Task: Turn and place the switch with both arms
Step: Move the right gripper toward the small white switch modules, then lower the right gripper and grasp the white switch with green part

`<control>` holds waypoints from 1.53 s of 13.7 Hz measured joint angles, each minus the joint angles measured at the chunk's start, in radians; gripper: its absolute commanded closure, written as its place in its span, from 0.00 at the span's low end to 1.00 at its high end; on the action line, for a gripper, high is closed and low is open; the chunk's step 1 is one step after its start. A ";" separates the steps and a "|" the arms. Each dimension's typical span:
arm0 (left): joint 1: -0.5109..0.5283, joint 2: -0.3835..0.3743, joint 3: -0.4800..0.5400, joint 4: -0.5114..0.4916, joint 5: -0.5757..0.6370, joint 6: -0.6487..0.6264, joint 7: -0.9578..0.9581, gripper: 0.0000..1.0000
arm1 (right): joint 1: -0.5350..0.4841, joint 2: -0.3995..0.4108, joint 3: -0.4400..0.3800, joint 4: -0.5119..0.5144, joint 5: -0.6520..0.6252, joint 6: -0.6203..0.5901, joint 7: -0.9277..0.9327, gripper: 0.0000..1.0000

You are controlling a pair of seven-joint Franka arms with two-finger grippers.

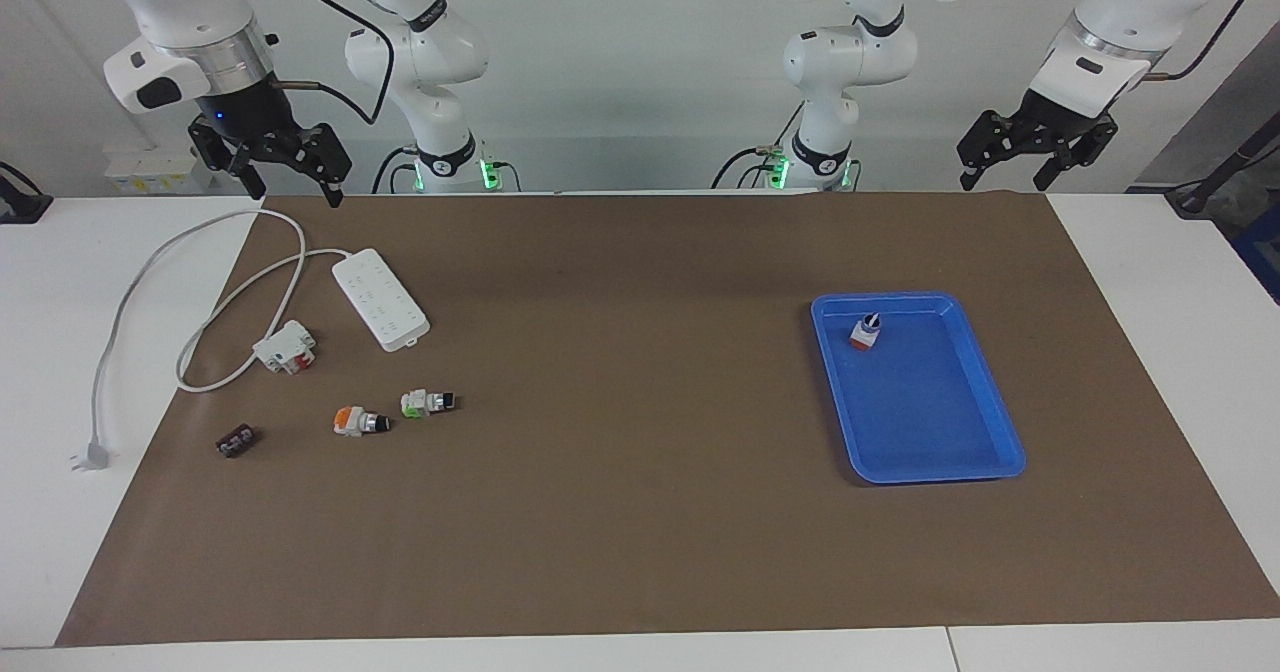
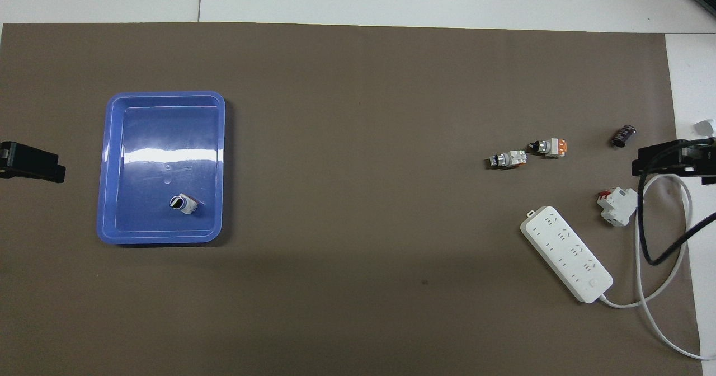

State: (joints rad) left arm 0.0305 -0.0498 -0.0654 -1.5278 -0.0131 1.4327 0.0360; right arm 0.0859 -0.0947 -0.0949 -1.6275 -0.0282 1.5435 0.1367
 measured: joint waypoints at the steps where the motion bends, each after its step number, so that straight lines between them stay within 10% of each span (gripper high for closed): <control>1: 0.000 0.000 0.000 0.000 0.000 0.000 0.000 0.00 | 0.000 0.000 0.000 0.000 0.000 0.000 0.000 0.00; 12: 0.000 0.000 0.000 0.000 0.000 0.000 0.000 0.00 | 0.017 -0.011 0.000 -0.217 0.000 0.401 0.295 0.00; 21: 0.000 0.000 0.000 0.000 0.000 0.000 0.000 0.00 | 0.025 0.309 0.000 -0.245 0.102 0.670 0.946 0.00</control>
State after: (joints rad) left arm 0.0306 -0.0498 -0.0655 -1.5278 -0.0131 1.4327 0.0360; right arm 0.1111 0.2138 -0.0950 -1.8723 0.0741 2.2140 1.0825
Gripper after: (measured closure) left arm 0.000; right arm 0.000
